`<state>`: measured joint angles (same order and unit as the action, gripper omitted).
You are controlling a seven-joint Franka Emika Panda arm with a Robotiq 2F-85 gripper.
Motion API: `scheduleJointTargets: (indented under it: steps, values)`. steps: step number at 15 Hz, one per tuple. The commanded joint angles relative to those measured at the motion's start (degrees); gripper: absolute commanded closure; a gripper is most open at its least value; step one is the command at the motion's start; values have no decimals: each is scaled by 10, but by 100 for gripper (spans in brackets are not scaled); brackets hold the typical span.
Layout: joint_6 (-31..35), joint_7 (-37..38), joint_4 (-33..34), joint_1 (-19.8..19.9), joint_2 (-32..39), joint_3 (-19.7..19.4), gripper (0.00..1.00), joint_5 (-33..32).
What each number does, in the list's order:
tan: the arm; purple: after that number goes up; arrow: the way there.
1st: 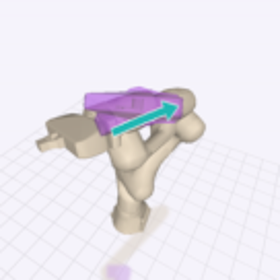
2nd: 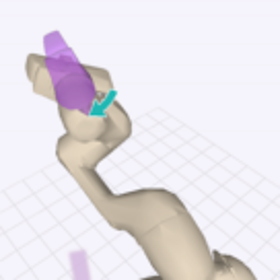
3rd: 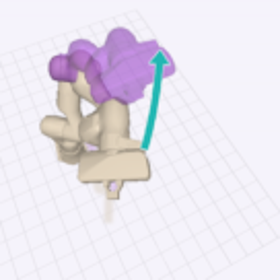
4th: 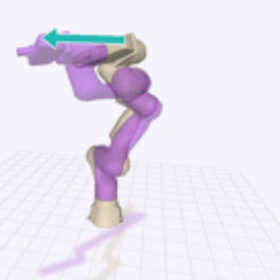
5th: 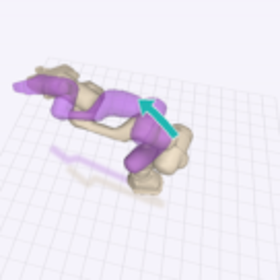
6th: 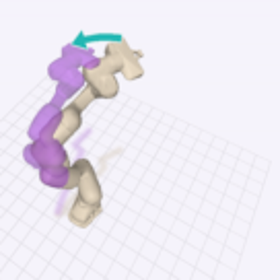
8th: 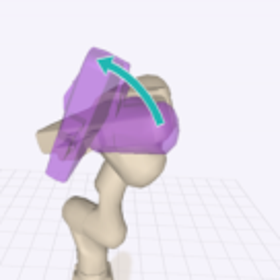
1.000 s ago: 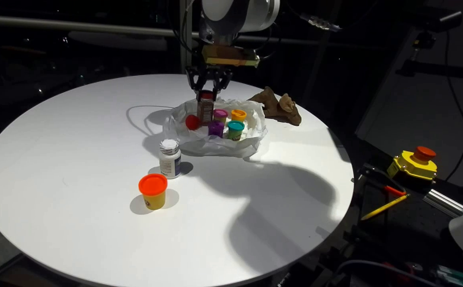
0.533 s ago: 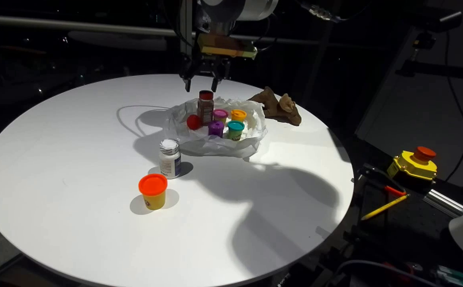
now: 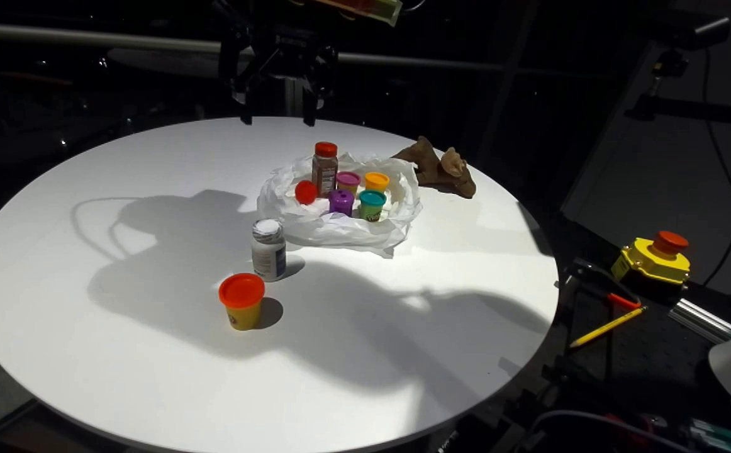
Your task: Put the things on the table into the plastic bag
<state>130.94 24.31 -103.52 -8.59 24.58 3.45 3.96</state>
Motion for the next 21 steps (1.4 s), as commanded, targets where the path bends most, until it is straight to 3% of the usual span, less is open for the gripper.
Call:
scheduleJointTargets:
  steps: [1, 8, 13, 14, 16, 21]
  values:
    - [-21, -13, -4, -23, 17, 12, 0, 0]
    - [12, -25, -25, -61, 63, 14, 0, -14]
    - [34, -23, -19, -65, 89, 5, 1, -24]
    - [38, -24, -17, -64, 93, 3, 23, -24]
    - [47, -25, -15, -63, 99, -1, 29, -24]
    - [53, -27, -26, -61, 87, -9, 69, -24]
